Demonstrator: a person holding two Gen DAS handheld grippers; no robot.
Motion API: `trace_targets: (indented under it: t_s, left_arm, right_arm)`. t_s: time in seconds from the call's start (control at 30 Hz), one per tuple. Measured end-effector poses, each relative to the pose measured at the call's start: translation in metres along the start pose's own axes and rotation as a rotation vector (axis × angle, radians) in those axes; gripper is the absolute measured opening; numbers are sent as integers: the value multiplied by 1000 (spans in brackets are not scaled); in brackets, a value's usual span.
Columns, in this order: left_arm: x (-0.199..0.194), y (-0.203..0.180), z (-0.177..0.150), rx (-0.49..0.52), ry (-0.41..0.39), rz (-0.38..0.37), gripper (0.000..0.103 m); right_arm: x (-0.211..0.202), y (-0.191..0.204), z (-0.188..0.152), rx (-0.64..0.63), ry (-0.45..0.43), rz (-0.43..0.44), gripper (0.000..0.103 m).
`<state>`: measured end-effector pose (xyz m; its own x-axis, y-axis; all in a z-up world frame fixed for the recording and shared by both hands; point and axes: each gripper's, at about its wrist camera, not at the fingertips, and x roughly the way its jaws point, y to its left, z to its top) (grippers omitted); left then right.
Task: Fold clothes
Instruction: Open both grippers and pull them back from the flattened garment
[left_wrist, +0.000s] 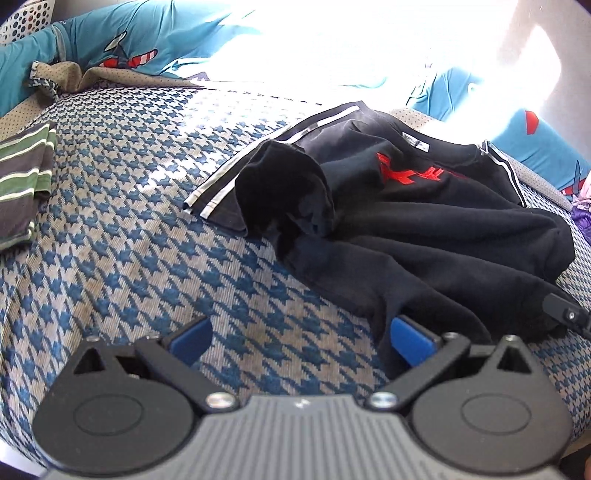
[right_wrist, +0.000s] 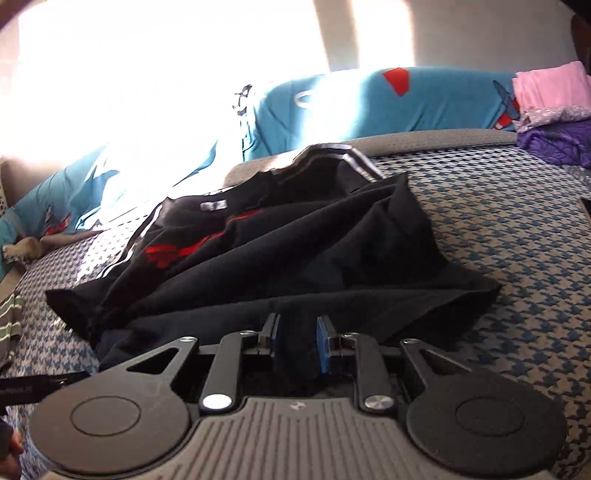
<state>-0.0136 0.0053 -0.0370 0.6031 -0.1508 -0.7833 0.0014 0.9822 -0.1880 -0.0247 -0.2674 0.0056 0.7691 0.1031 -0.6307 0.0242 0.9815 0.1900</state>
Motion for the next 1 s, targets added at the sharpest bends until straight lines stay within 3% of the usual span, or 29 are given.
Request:
trace_targets:
  t_s: [0.37, 0.57, 0.83, 1.0]
  left_arm:
    - [3, 1, -1, -5, -1, 54, 103]
    - [1, 10, 2, -36, -22, 92, 103]
    - [1, 25, 6, -81, -34, 110, 103]
    - [2, 32, 7, -99, -25, 100, 103]
  right_arm:
    - [5, 58, -33, -178, 66, 151, 23]
    - [5, 83, -42, -256, 49, 205, 34]
    - [12, 121, -61, -433, 14, 190, 43]
    - [25, 129, -68, -465, 1, 135, 44]
